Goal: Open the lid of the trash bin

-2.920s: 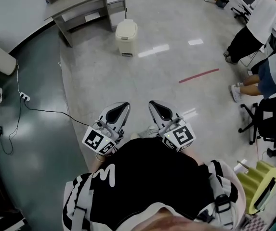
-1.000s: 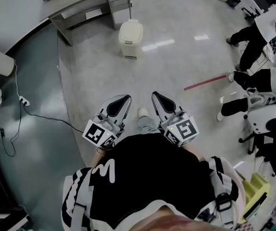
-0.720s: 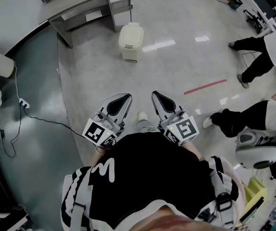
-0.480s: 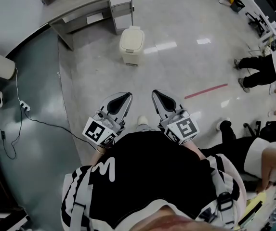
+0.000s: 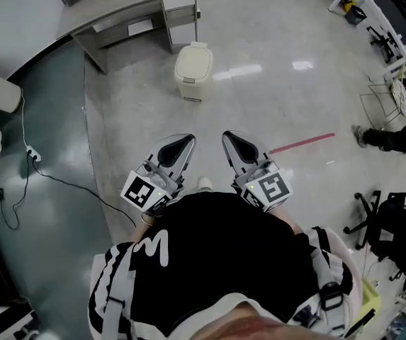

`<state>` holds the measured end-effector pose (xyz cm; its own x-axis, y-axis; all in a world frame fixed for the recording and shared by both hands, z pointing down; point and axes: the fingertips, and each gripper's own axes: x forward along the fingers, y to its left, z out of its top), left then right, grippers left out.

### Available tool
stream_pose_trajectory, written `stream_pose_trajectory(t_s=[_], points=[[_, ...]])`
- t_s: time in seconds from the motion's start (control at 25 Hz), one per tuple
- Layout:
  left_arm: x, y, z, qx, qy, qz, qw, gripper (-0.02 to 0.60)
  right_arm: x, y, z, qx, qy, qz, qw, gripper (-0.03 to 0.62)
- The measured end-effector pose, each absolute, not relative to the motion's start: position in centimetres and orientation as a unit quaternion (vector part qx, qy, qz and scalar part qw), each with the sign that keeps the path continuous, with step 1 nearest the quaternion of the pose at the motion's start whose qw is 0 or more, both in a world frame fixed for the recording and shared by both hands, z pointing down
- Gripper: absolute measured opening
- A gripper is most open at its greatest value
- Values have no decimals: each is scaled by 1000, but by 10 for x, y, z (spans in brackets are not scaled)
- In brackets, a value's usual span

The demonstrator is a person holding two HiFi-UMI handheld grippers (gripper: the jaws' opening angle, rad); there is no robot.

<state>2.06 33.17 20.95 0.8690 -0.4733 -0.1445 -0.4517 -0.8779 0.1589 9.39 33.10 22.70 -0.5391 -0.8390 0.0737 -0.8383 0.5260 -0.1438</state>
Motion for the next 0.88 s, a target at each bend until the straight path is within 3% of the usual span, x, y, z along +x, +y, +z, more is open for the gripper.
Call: stream_pose_trajectory(t_s=[0.88], points=[[13, 336, 210, 956, -270, -98, 58, 5, 89, 328, 228, -462, 883, -83, 10, 11]])
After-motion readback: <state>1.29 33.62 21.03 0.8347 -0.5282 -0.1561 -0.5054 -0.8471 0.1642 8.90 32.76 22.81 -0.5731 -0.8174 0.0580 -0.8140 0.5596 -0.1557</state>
